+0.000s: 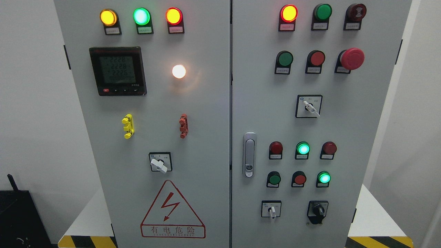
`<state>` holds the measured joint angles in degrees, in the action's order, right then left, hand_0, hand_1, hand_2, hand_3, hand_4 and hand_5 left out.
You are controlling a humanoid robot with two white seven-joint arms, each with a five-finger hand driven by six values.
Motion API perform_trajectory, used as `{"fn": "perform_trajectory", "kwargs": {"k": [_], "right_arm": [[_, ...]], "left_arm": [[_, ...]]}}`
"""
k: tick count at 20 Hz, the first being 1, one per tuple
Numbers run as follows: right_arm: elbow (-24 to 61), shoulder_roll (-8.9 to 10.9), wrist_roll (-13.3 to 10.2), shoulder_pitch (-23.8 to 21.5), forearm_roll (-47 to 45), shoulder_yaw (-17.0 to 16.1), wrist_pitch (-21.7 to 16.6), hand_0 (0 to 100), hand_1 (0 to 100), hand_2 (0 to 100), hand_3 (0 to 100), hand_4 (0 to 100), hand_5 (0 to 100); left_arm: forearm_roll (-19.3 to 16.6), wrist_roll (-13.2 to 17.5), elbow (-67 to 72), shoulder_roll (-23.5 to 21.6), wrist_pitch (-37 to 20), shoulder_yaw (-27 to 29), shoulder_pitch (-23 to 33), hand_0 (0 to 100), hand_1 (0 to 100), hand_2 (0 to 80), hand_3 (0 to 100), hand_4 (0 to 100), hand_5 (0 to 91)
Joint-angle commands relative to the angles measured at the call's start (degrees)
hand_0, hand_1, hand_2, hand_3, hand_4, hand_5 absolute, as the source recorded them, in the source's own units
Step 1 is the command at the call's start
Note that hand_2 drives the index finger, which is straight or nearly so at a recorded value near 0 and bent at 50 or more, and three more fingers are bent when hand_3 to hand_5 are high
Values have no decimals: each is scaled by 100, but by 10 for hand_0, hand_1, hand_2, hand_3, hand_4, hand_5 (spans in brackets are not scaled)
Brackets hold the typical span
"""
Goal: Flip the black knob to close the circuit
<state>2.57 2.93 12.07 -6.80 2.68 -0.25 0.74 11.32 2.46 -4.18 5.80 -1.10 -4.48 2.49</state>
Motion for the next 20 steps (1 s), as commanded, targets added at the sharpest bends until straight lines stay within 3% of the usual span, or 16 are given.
{"fn": "perform_trajectory", "kwargs": {"k": [1,5,8,11,13,15,18,20], "right_arm": [[165,-2,15,3,-13,-37,-4,0,0,0,0,0,0],[243,-20,23,3,-22,-63,-30,0,0,0,0,0,0],[1399,-99,41,-172,-22,-46,-424,0,0,0,0,0,0],[3839,-187,172,-900,-31,16,-760,0,0,0,0,0,0],[5649,-222,654,-1261,-31,25,-769,0,0,0,0,0,0],[7590,-240,866,-1578,-31,77,-751,0,30,0,0,0,0],[9449,-231,832,-1667,-40,113,-716,0,71,10,81,0,0],[10479,-222,797,-1667,-66,121,-681,0,94,81,204,134,0]], "left_arm": [[2,0,-4,0,5,0,-3,120,556,0,0,0,0],[2,0,5,0,5,0,5,120,556,0,0,0,0],[2,0,5,0,5,0,5,120,556,0,0,0,0],[2,0,5,0,5,0,-3,120,556,0,0,0,0],[2,0,5,0,5,0,5,120,556,0,0,0,0],[2,8,-4,0,5,0,-3,120,556,0,0,0,0],[2,0,-4,0,5,0,-3,120,556,0,0,0,0],[2,0,5,0,5,0,5,120,556,0,0,0,0]]}}
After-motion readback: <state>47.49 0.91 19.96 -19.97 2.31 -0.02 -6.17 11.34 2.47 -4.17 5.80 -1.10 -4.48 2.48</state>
